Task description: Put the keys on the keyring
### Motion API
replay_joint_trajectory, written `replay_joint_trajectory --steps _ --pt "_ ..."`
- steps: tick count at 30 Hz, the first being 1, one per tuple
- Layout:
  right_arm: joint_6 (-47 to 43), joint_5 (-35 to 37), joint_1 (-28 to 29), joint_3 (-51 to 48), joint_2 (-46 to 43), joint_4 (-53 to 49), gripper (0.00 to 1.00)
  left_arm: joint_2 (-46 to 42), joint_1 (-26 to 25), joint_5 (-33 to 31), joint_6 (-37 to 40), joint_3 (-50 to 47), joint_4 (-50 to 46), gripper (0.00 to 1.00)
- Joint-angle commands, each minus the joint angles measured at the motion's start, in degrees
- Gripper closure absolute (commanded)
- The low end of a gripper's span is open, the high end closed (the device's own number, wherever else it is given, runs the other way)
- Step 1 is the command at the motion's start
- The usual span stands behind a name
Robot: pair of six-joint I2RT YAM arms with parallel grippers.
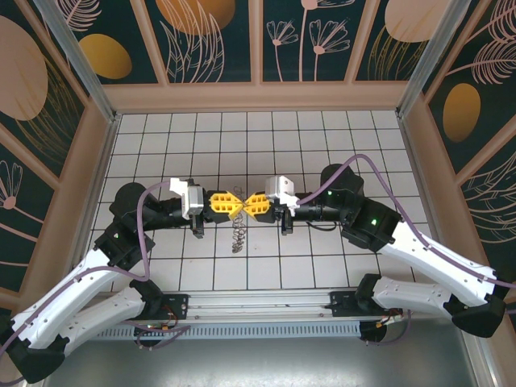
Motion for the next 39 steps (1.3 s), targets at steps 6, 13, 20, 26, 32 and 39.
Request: replay_joint_trajectory --steps 6,13,20,26,32,39 --pt "-3.52 6.87 0.47 7.60 3.08 -11.20 1.00 1.01 -0.17 -8.36 11.27 7.31 -18.81 0.87" --pt "-6.46 10.29 0.21 15.08 7.12 -23.22 1.00 3.74 -0.23 -12.82 19.79 15.18 -36.29 0.75" --pt "-7.31 9.75 0.10 18.10 9.97 -26.69 1.00 6.03 -0.28 -10.78 22.31 18.01 -39.77 0.78" --pt "-7.47 9.02 0.09 18.44 10.96 -26.92 1.00 7.09 -0.24 -10.02 22.45 17.95 -39.07 0.78" --pt "-8.02 8.14 0.08 18.80 11.23 -26.79 1.00 8.66 -0.23 -9.41 22.97 17.93 -38.53 0.78" --pt "-7.77 7.52 0.12 17.86 10.86 -26.48 1.00 9.65 -0.23 -8.12 22.69 17.75 -37.50 0.81"
